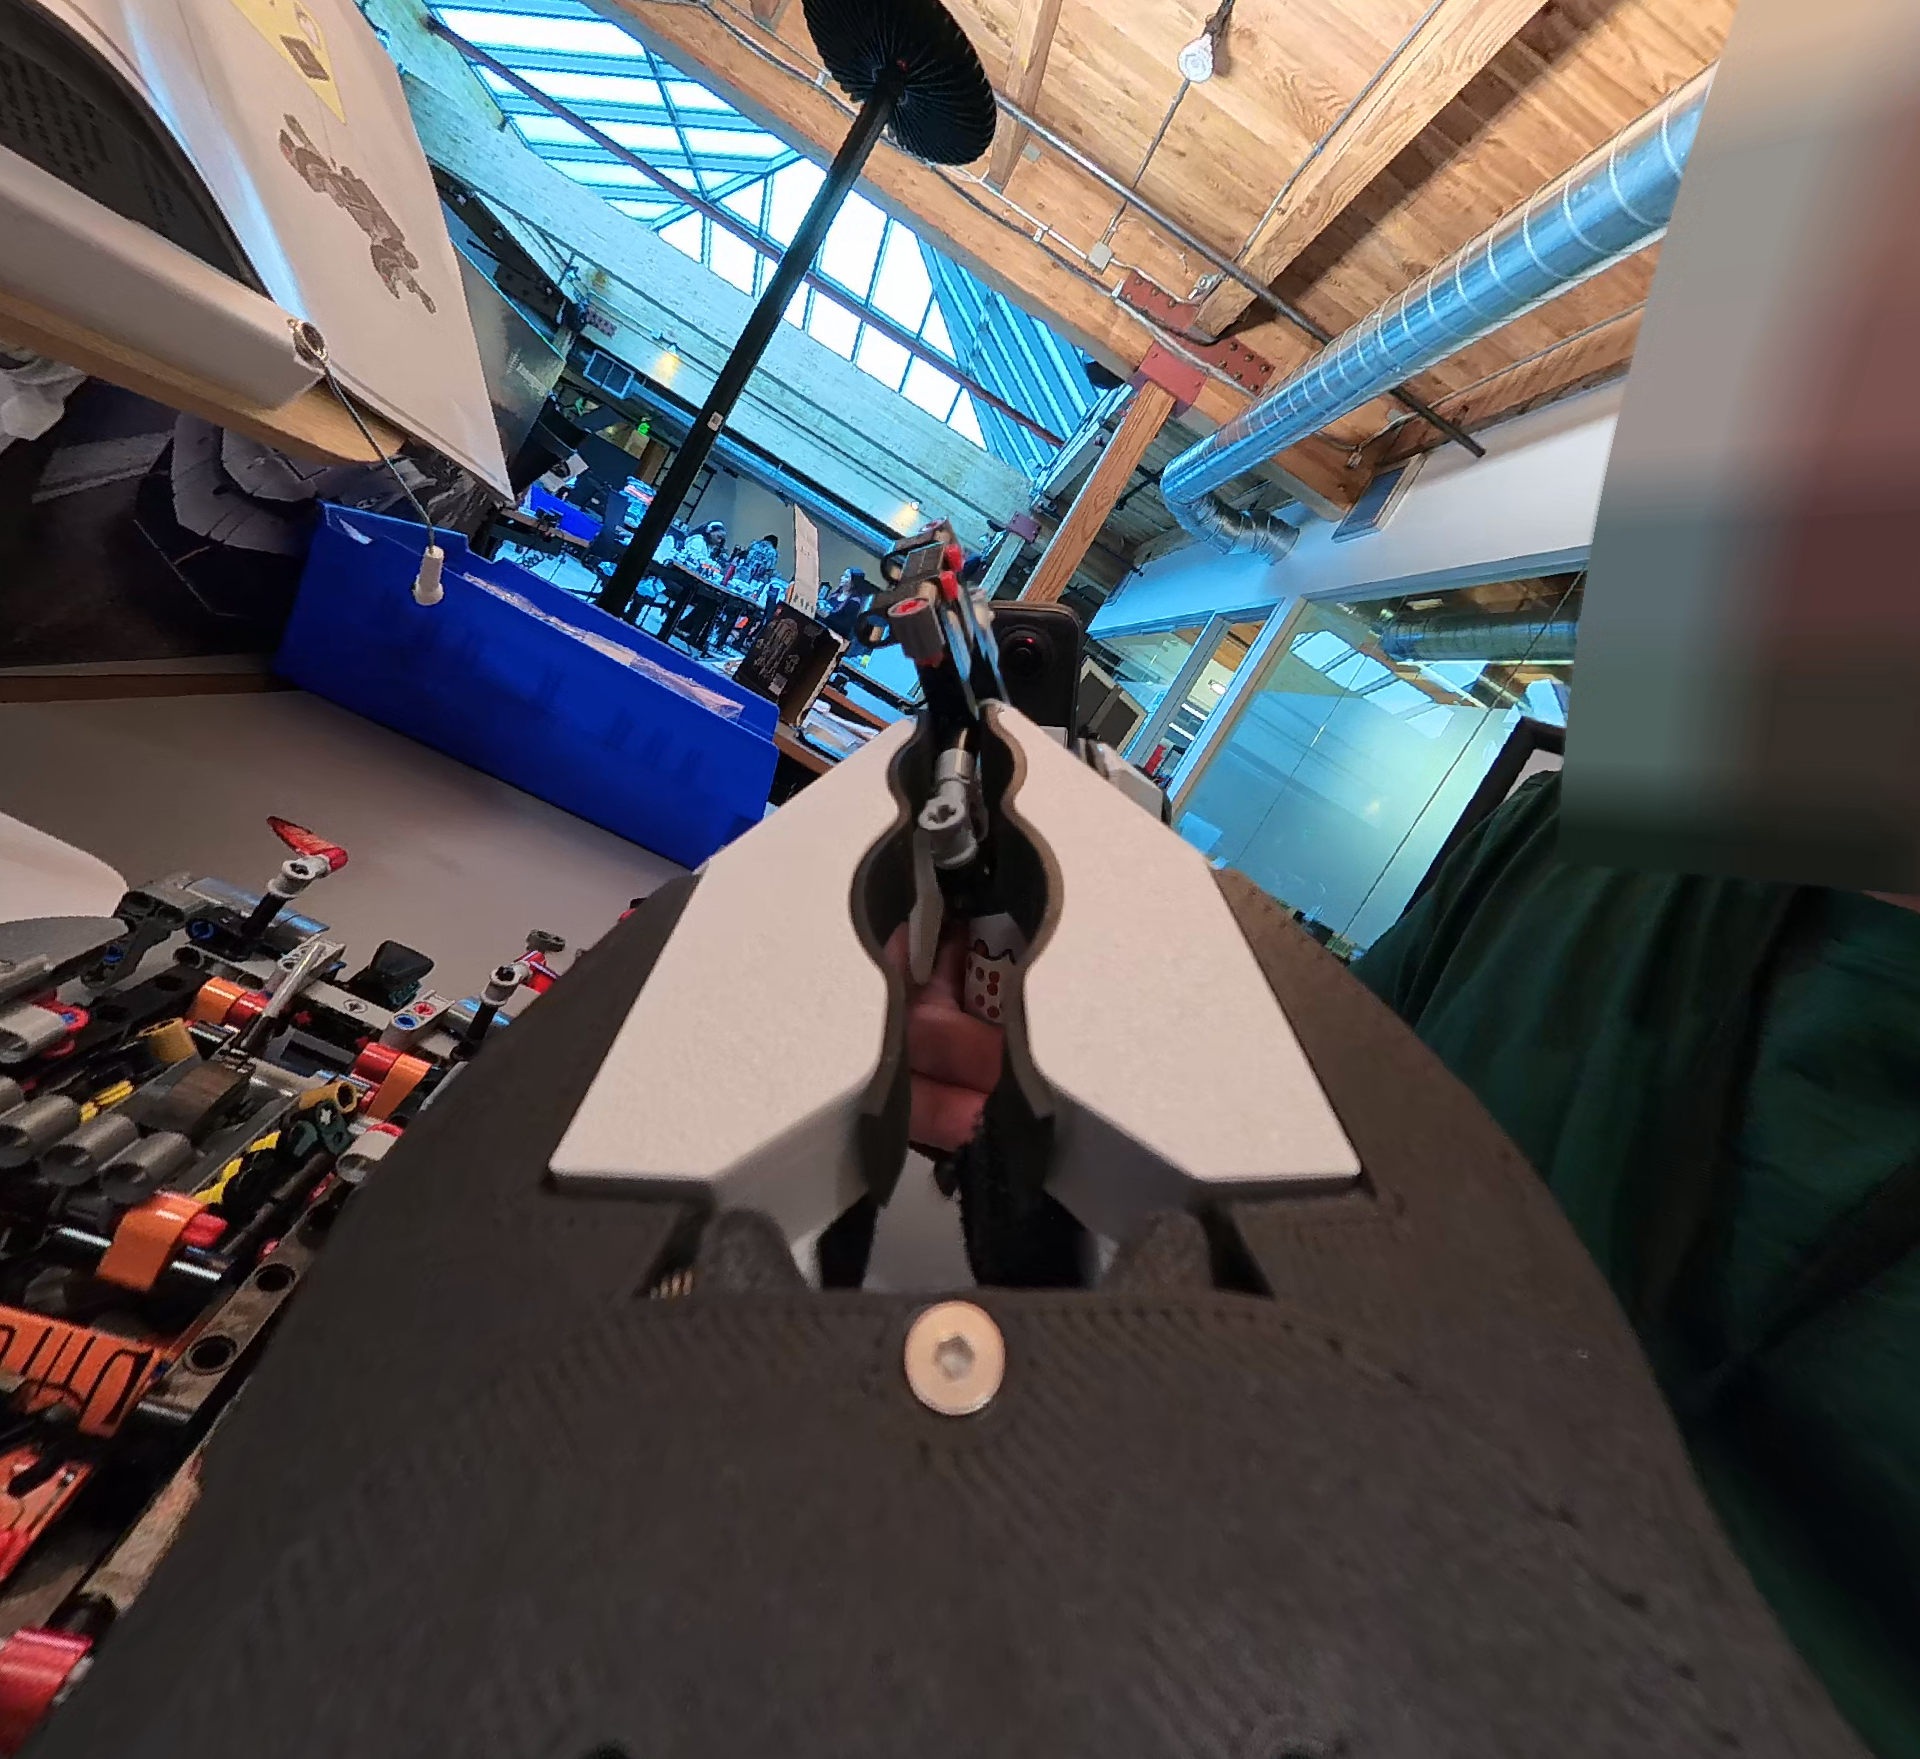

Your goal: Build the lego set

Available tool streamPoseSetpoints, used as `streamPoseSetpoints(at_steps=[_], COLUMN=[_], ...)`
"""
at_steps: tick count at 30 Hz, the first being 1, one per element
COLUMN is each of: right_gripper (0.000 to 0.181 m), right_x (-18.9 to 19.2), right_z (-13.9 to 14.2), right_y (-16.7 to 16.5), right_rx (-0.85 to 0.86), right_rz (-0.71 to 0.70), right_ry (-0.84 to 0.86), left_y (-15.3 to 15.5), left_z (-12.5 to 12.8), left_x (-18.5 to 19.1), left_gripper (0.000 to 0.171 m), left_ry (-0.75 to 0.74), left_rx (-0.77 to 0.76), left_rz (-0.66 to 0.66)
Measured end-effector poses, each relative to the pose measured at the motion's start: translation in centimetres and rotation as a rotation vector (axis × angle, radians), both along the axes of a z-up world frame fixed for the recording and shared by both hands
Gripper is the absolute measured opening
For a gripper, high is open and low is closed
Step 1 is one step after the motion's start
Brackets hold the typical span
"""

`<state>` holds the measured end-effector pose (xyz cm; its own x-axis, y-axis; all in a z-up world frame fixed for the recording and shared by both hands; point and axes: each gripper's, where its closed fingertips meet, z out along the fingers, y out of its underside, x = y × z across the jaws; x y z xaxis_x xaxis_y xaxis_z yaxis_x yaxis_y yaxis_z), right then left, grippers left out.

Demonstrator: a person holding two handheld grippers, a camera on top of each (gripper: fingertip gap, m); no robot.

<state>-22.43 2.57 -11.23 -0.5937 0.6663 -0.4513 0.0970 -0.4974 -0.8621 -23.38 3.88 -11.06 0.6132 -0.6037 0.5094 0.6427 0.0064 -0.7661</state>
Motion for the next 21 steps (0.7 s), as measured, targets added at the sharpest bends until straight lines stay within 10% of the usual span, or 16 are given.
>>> streamPoseSetpoints(at_steps=[21], right_gripper=[0.023], right_x=[0.5], right_z=[0.7], right_y=[-0.4], right_rx=[-0.048], right_rz=[0.065], right_ry=[0.042], left_y=[-0.1], left_z=[0.4], left_x=[-2.0], left_gripper=[0.034], left_ry=[-0.125], left_rx=[0.011], left_rz=[0.044])
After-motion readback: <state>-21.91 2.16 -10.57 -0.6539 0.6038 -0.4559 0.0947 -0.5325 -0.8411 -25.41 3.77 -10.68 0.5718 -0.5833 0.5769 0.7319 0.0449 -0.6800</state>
